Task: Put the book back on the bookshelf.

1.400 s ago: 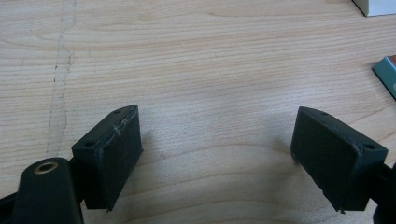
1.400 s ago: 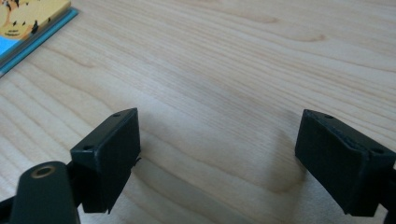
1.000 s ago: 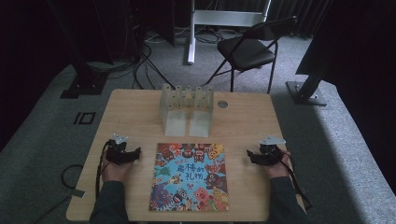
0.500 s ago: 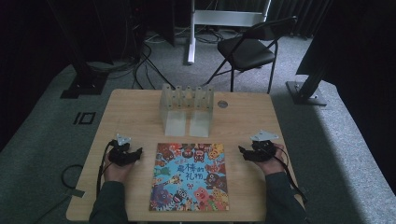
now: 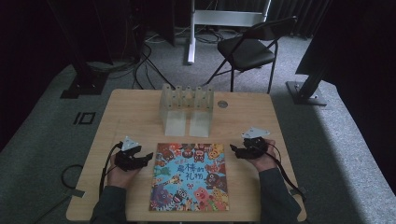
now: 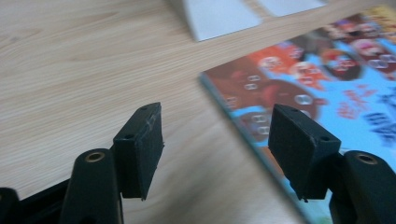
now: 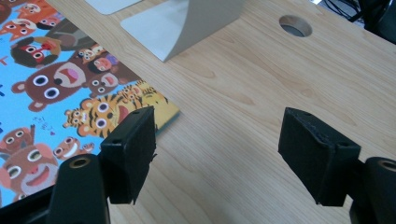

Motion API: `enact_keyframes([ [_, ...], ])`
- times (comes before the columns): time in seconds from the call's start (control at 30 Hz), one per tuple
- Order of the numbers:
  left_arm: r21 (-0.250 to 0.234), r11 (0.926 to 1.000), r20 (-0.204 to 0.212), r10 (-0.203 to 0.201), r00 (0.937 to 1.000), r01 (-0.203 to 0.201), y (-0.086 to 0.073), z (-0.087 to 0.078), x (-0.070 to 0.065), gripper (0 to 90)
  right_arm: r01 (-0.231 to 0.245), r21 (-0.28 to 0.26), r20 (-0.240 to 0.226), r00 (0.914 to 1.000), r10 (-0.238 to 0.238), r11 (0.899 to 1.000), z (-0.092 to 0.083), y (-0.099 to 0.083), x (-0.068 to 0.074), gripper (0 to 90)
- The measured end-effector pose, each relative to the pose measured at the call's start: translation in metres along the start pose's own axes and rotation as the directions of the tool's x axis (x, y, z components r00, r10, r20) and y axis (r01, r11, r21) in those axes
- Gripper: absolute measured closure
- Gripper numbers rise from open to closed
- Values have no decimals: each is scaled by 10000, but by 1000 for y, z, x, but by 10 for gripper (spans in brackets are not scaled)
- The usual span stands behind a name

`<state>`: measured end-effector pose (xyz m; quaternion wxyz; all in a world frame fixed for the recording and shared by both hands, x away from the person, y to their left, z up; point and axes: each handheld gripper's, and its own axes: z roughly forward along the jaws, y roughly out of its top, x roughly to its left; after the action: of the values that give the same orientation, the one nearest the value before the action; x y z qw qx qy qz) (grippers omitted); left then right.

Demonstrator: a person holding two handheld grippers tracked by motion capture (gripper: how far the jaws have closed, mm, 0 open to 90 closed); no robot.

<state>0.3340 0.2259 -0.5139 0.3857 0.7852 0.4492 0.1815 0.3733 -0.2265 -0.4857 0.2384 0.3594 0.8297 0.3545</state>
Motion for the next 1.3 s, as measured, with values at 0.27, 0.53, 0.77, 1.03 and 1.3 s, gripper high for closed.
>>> enact_keyframes([
  [0.27,-9,9949,489,1007,9937,-1008,4,-5,-36,284,132,-231,-588,9982,-145,9996,6,13,10,240],
  [0.53,183,9885,798,1479,9858,-1498,-1,-3,-58,278,404,-366,-936,9947,-436,9985,11,24,24,232],
  [0.77,191,9837,1101,1757,9783,-1788,-3,-3,-72,278,579,-328,-1204,9908,-615,9978,18,28,32,216],
  [1.03,134,9756,1372,2155,9668,-2193,-5,-2,-89,277,611,-254,-1453,9873,-641,9978,29,28,36,210],
  [1.3,184,9698,1507,2377,9596,-2431,-8,3,-101,277,629,-191,-1628,9845,-651,9978,36,26,38,207],
])
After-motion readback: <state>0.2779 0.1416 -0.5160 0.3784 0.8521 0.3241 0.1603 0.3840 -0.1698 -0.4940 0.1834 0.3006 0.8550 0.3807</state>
